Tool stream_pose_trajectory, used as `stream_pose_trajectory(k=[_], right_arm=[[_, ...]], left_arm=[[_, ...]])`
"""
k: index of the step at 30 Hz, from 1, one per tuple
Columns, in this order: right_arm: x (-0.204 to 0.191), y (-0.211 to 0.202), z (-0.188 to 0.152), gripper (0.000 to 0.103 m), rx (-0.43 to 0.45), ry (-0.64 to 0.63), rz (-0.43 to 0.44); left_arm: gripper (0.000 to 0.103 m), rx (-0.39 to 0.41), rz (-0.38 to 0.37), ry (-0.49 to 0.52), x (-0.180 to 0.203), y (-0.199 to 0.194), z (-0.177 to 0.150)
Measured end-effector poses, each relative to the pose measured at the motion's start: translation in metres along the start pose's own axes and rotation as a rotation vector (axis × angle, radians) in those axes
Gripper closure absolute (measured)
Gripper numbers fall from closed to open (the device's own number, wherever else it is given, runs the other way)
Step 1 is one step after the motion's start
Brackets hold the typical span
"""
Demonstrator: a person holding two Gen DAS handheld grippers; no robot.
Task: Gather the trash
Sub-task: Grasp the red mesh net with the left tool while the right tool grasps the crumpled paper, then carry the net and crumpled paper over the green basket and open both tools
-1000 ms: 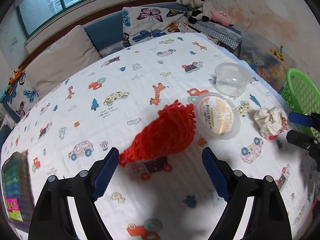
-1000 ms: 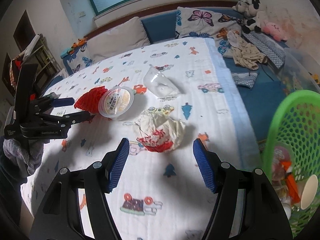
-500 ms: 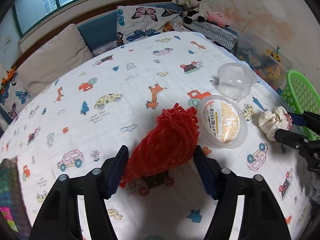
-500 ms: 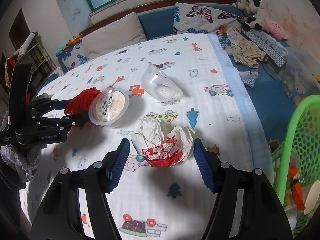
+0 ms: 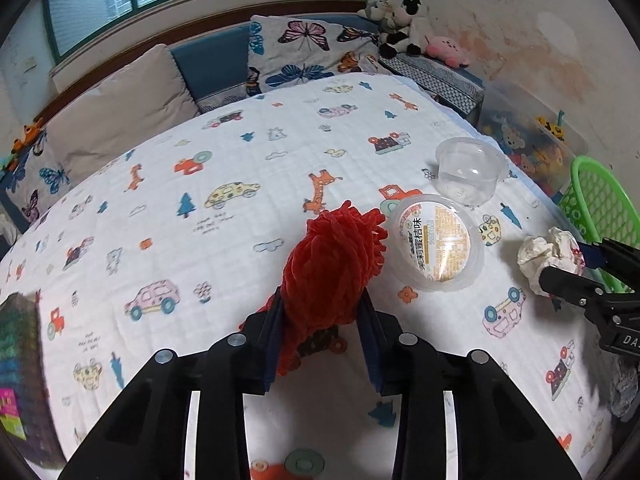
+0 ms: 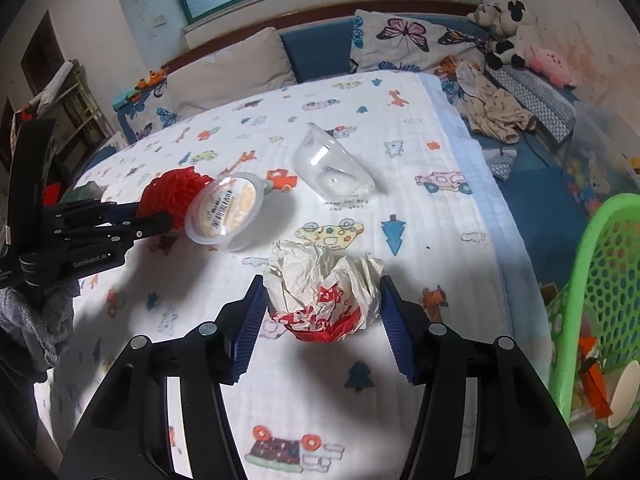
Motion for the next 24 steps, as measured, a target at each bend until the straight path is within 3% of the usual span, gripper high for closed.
stream_pose_trajectory(k=[11, 16, 24], right_arm=[[-0.001, -0.043, -0.011, 0.046, 0.051, -0.005, -0.013], [0.012, -0.066, -0.018, 0.046, 0.079, 0.015, -0.040], [0.066, -0.107, -0.032, 0.046, 0.118, 0.083, -0.138]], left_arm=[[0.070, 0.052, -0.009, -0.004, 0.007, -0.054, -0.011], [0.070, 0.084, -0.047, 0.025, 0.034, -0.076, -0.008], [0.070, 0.110, -0.123, 0.079, 0.088, -0.093, -0.003]])
Point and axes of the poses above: each gripper's, at about its wrist camera, not at the fingertips, and y roughly the way its jaws point, x to its right, z to its top, the point moved 2 cm from there along y, roughly the way its jaws point, and after that the axes turned 6 degrees about z, right-handed, at the moved point
